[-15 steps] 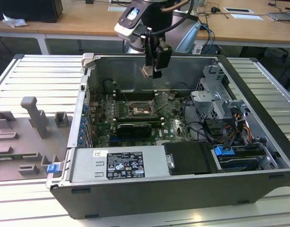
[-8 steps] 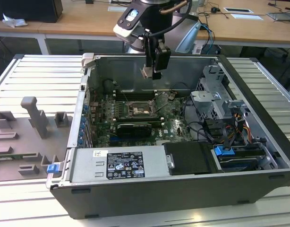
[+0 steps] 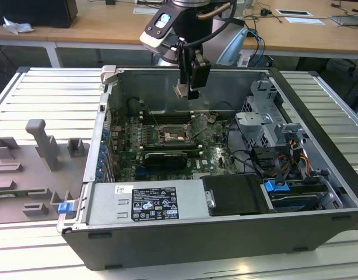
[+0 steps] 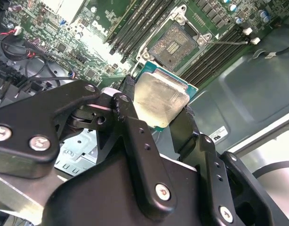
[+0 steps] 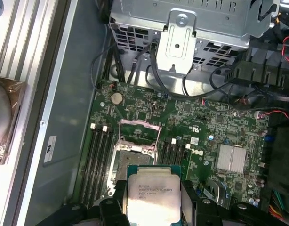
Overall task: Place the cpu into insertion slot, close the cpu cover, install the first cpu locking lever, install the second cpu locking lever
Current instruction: 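Place the cpu into insertion slot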
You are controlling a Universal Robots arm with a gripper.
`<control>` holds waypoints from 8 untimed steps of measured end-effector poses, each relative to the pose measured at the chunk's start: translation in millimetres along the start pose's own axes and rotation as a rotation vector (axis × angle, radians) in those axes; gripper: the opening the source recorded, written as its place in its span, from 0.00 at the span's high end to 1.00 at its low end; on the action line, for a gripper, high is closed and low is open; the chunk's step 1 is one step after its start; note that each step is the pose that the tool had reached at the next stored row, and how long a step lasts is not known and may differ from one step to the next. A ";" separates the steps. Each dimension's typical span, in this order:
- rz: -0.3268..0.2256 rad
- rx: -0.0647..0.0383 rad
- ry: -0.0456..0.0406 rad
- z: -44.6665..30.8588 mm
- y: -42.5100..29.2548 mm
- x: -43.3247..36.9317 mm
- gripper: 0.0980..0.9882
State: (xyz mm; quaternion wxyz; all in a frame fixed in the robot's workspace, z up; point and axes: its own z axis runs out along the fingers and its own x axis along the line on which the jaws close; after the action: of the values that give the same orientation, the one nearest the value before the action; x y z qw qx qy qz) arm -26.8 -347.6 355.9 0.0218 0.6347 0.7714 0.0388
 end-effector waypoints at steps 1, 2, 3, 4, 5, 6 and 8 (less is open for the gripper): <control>0.000 0.000 0.0000 0.5 0.0 0.0 0.50; 0.000 0.000 0.0000 1.1 -0.1 0.0 0.50; 0.000 0.000 -0.0001 1.6 -0.1 0.0 0.50; 0.000 0.000 0.0000 2.2 -0.2 0.0 0.50; 0.000 0.000 -0.0001 2.7 -0.2 0.0 0.50; 0.000 0.000 -0.0001 3.2 -0.3 0.0 0.50; 0.000 0.000 -0.0001 4.0 -0.3 -0.1 0.50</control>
State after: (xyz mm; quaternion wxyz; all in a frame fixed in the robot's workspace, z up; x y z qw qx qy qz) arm -26.8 -347.6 351.8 0.0218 0.6347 0.7715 0.0387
